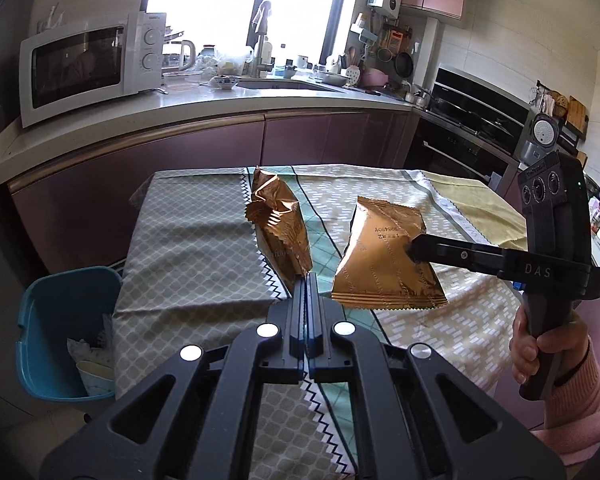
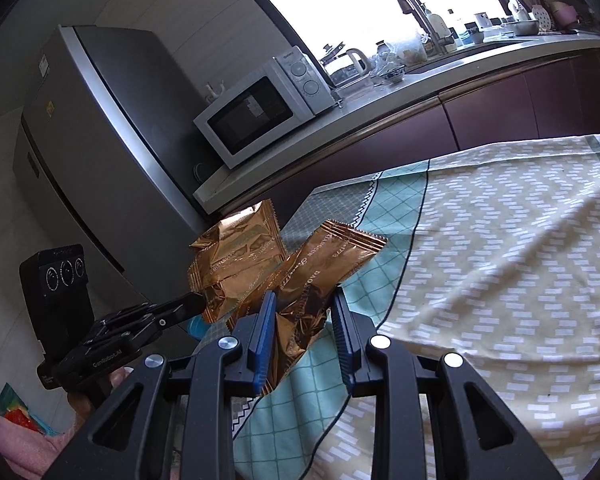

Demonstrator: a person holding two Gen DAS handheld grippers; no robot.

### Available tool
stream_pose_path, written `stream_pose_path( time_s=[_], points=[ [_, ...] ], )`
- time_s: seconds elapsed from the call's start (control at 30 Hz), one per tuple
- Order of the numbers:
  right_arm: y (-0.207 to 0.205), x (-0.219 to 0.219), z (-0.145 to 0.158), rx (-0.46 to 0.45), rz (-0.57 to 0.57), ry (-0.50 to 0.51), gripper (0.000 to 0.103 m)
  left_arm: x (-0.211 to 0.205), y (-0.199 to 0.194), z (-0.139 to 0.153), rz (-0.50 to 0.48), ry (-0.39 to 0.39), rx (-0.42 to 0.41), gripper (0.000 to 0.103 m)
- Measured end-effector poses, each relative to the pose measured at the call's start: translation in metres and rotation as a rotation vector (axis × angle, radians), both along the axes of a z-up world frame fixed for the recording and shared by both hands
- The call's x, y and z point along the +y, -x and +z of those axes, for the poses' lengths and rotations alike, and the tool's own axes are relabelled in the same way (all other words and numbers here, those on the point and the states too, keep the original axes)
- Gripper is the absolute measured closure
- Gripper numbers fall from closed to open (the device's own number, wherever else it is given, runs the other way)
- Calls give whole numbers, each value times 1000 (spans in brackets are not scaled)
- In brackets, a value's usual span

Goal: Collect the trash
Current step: 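Carry both held copper wrappers over toward the teal bin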

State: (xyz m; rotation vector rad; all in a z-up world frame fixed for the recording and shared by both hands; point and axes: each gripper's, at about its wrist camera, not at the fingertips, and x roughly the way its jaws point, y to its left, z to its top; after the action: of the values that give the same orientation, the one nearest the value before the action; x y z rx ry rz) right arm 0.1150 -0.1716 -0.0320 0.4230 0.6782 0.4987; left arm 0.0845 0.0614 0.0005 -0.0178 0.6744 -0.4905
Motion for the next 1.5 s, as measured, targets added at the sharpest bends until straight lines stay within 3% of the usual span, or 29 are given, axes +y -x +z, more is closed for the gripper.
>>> stream_pose_path(
  time_s=[0.97, 1.5],
  points=[
    [-45, 95, -8, 30, 190, 35, 77, 110, 7, -8, 256, -16, 19, 102],
    [-59, 141, -8, 34, 271, 59, 77, 148, 13, -10, 335, -34, 13, 102]
  ],
)
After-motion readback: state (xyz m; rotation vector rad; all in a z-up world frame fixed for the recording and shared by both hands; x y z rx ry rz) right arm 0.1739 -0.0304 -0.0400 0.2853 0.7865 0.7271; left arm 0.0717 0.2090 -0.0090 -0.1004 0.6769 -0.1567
